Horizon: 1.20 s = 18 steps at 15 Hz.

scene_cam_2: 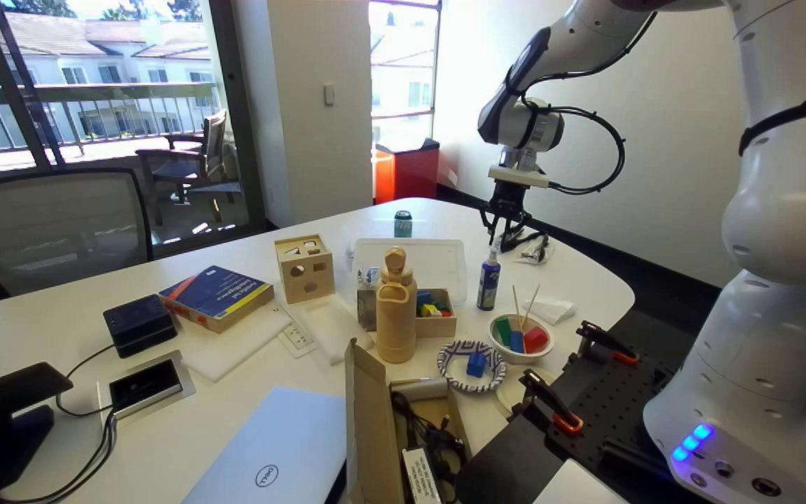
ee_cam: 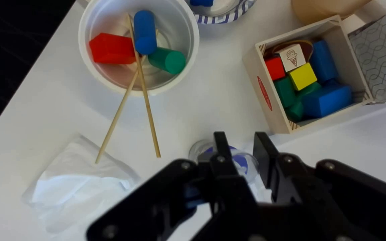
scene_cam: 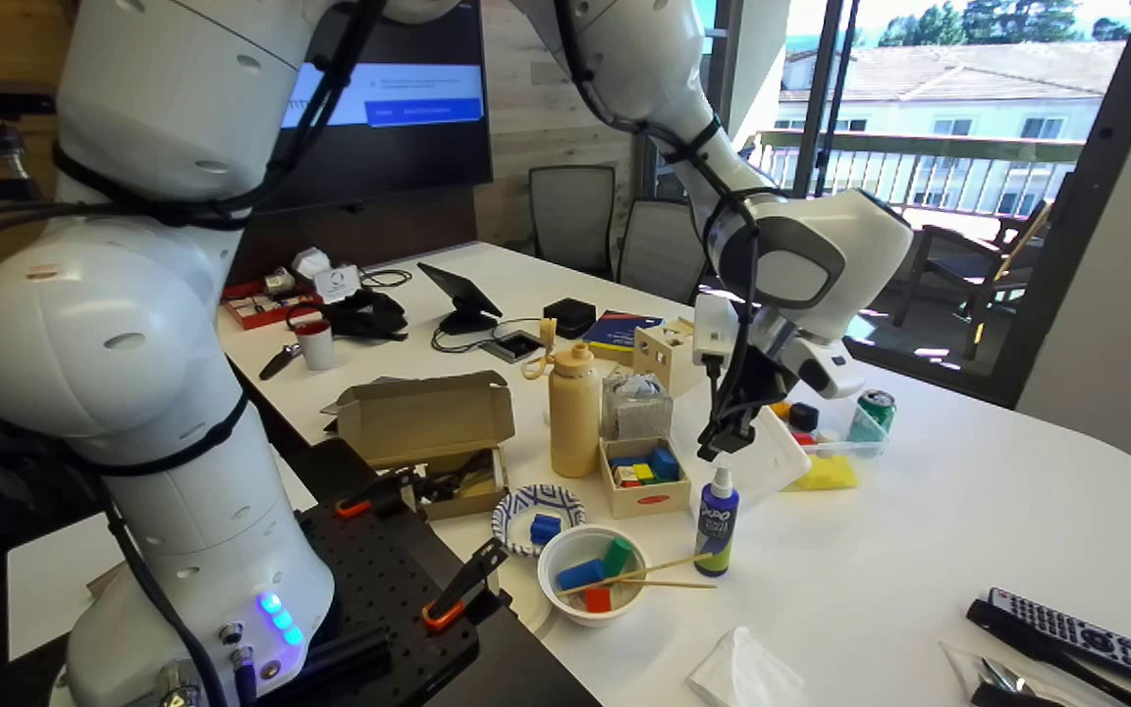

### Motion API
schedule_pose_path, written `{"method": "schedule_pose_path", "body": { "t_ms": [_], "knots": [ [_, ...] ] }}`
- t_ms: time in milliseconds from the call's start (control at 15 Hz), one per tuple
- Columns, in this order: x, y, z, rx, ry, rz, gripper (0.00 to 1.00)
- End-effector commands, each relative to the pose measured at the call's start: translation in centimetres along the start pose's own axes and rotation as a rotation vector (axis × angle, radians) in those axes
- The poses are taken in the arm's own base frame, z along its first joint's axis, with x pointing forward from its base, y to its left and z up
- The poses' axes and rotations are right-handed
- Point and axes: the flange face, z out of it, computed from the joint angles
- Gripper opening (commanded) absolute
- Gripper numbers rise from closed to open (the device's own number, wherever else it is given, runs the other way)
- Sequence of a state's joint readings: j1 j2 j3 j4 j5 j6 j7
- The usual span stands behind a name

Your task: Put the clear cup on the blue bottle

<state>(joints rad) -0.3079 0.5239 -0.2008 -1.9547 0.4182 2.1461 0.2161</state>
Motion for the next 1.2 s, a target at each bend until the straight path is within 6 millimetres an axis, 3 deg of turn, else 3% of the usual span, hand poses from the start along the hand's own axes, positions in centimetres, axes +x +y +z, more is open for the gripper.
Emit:
{"method": "schedule_pose_path", "body": {
  "t_ms": [0,1133],
  "knots": [
    [0.5,-0.3,-0.3,0.012,0.008,-0.021,0.06],
    [2.8,-0.3,1.3,0.005,-0.011,-0.048,0.06]
  ]
}}
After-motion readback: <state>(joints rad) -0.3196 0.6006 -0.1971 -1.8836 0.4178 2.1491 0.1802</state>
